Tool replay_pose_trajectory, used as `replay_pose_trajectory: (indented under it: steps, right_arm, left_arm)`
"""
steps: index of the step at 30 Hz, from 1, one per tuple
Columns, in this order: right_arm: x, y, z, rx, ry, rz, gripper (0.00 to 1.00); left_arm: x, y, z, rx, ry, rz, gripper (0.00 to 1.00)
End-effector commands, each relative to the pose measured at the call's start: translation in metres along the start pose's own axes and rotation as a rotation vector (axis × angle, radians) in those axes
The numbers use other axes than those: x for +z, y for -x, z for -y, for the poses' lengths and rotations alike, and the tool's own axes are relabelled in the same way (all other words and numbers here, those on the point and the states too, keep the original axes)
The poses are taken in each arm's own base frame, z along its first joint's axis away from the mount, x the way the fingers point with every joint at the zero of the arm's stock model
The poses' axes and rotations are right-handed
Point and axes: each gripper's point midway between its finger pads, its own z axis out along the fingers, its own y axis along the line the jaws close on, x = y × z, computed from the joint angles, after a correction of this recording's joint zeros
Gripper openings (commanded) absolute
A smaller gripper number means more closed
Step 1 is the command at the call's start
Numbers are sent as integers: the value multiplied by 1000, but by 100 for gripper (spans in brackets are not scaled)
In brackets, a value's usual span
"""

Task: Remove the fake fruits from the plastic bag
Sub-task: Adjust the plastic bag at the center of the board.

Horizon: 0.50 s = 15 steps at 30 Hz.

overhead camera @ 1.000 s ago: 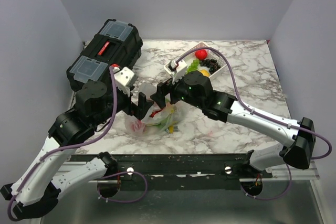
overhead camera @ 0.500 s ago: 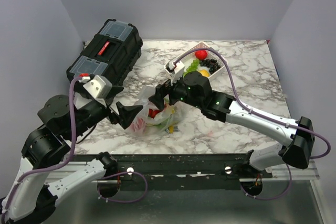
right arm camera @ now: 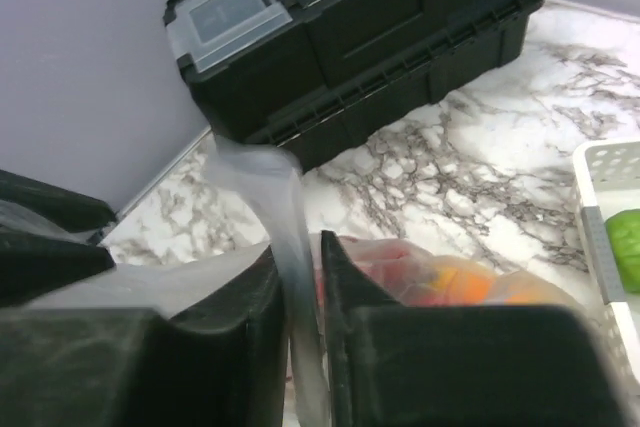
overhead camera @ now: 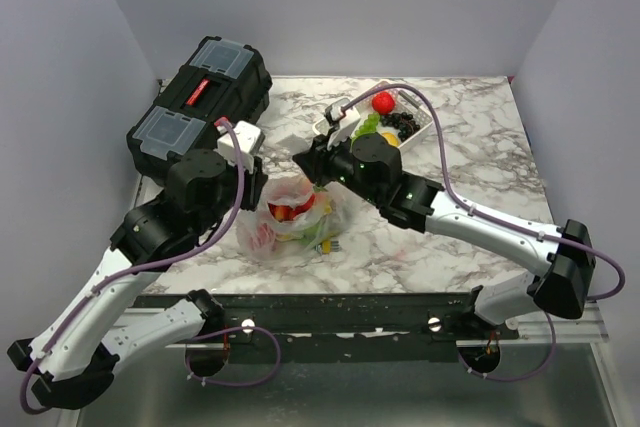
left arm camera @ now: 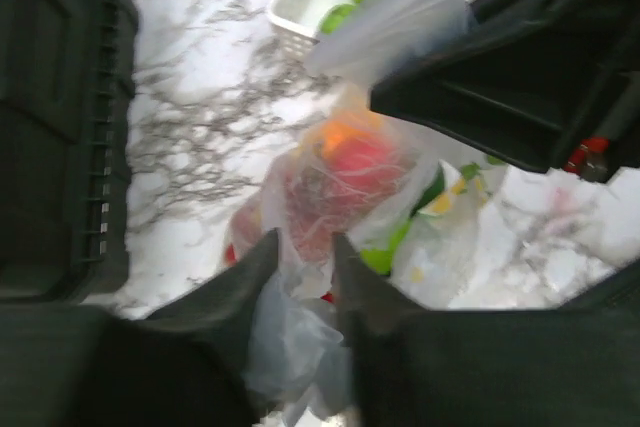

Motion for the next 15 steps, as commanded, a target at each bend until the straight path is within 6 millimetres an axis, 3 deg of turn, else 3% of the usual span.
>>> replay_pose_trajectory:
  steps: [1,2,7,11,15]
  right_arm:
    - [18,17,18,50,-116,105,10]
    - [22,22,22,61,-125,126,3]
    - [41,66,60,238,-44,217,1]
    - [58,105,81,334,95,257,1]
    - [70,136,96,386,176,295,1]
  left_arm:
    - [-11,25,-59,-32,335,145,11]
    - [-17,29,-70,-41,405,165,0]
    - [-58,43,-109,-136,620,352,0]
    - [-84,53,-110,-190,573,516,0]
    - [-96,50,-110,-213,555,542,0]
